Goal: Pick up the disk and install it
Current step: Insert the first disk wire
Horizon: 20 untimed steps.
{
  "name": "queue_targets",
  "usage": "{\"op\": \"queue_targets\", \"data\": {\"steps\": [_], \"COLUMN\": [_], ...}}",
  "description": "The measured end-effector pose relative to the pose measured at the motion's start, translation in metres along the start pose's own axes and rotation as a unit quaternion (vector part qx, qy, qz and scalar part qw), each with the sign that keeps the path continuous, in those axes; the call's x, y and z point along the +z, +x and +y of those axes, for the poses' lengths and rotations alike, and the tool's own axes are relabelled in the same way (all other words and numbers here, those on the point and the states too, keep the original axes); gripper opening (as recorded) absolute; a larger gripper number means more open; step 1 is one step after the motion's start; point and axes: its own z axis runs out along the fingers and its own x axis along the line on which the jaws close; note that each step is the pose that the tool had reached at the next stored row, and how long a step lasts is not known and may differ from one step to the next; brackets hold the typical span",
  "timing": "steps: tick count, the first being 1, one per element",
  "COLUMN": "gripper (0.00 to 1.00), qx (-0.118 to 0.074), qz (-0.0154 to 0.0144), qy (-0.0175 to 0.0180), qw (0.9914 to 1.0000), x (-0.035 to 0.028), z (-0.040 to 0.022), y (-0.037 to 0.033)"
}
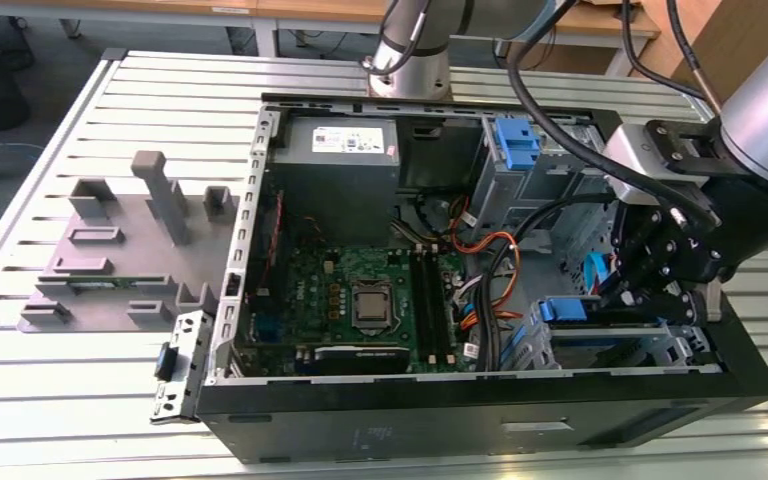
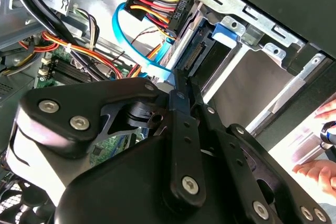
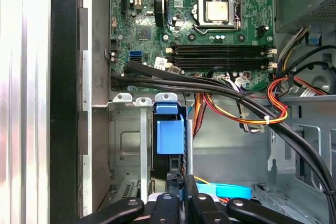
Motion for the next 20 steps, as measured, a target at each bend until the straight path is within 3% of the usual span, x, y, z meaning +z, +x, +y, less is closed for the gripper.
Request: {"op": "queue_targets", "data": {"steps": [9,11,12,15,17,20], "gripper": [0.16,0.17,0.24,0.24,0.24,0.24], "qx": [0.0,0.0,0.0,0.0,0.0,0.0], "qz": [-0.0003,-0.0004,-0.0003,-0.0001,-0.0002,-0.0001], "qy": [0.0,0.0,0.0,0.0,0.0,0.0], "qw": [1.0,1.0,1.0,1.0,1.0,1.0], "x": [0.0024,0.0027,0.0027,0.0024,-0.0001,-0.0091], "z": [-0.0001,-0.0001,-0.0001,-0.0001,0.0,0.0003], "y": [0.0001,0.0001,0.0001,0.0001,0.0,-0.0004]}}
